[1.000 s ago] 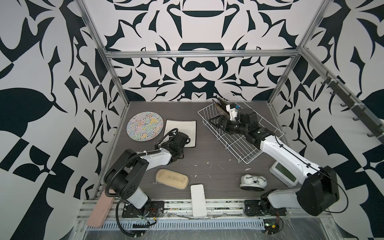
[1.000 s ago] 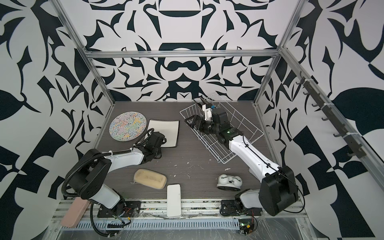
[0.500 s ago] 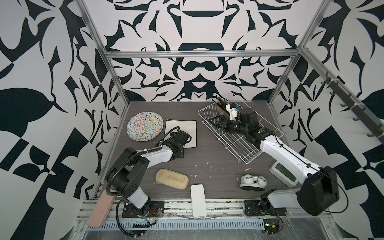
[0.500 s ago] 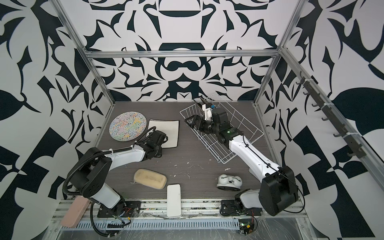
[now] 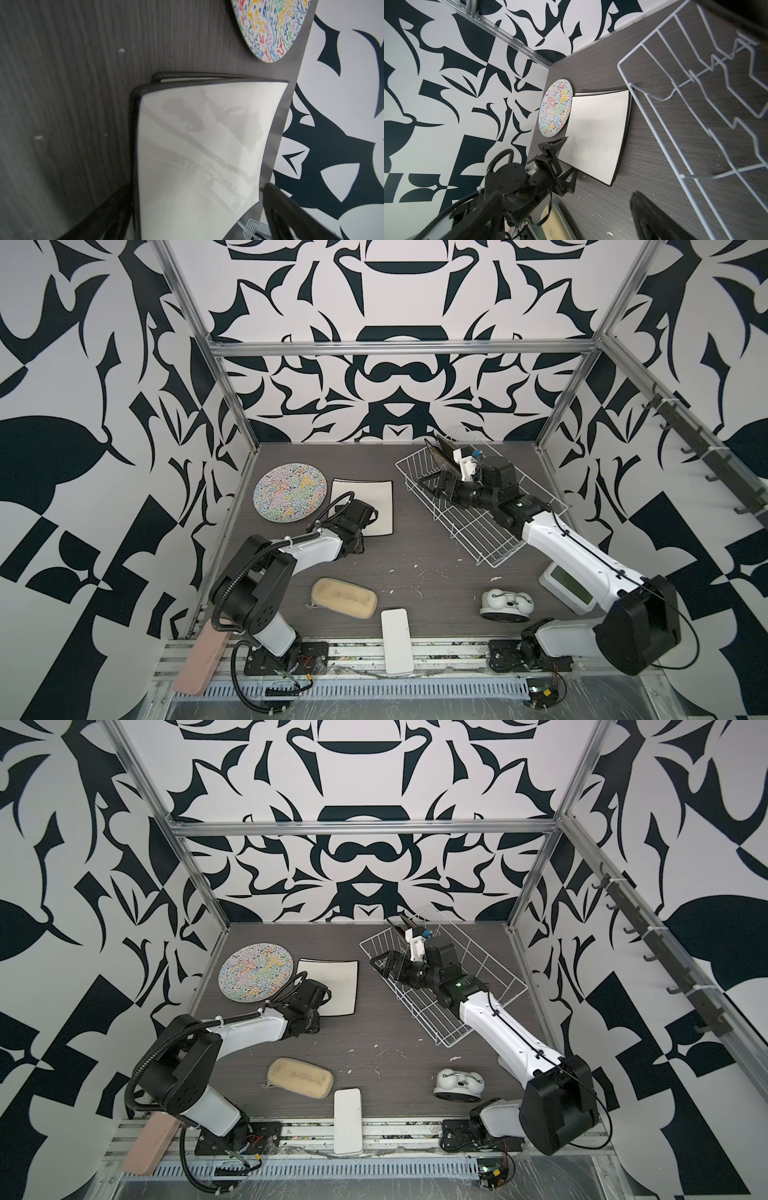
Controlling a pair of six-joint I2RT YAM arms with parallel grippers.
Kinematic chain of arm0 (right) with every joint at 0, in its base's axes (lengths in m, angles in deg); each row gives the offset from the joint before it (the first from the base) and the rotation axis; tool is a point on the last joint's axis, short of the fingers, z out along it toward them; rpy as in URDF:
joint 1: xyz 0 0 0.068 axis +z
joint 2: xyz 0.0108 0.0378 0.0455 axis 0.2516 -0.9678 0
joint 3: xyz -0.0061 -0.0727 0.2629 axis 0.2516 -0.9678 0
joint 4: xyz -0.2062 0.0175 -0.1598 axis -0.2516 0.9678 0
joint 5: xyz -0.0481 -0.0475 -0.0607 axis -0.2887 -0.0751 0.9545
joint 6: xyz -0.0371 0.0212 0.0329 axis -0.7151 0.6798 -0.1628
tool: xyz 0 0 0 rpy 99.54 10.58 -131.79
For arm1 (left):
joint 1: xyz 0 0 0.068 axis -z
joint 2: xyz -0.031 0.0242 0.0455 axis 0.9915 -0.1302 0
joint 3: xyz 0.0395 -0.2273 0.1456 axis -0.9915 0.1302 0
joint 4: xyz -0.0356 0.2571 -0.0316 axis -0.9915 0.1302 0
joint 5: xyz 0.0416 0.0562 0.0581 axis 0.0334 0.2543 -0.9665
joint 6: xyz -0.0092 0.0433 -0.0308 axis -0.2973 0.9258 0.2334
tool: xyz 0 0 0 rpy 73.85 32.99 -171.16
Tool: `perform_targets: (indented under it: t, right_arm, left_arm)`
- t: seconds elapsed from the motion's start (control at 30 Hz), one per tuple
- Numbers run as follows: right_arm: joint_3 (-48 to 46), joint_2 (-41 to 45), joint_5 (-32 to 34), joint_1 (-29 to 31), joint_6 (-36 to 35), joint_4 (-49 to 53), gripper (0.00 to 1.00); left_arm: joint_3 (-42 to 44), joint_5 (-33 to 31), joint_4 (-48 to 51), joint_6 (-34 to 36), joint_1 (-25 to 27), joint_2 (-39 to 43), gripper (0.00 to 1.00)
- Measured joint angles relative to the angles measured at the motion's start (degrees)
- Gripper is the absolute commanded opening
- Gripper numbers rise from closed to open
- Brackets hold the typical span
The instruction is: Unload the plates from the dish rack
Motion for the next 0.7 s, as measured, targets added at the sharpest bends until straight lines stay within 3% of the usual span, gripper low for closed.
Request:
perform_targets:
  t: [0.7]
  right_arm:
    - [0.0, 0.6, 1.0, -0.1, -1.4, 1.6, 0.99]
  left_arm:
    - [0.2, 1.7, 0.2, 2.2, -1.8, 1.5, 0.99]
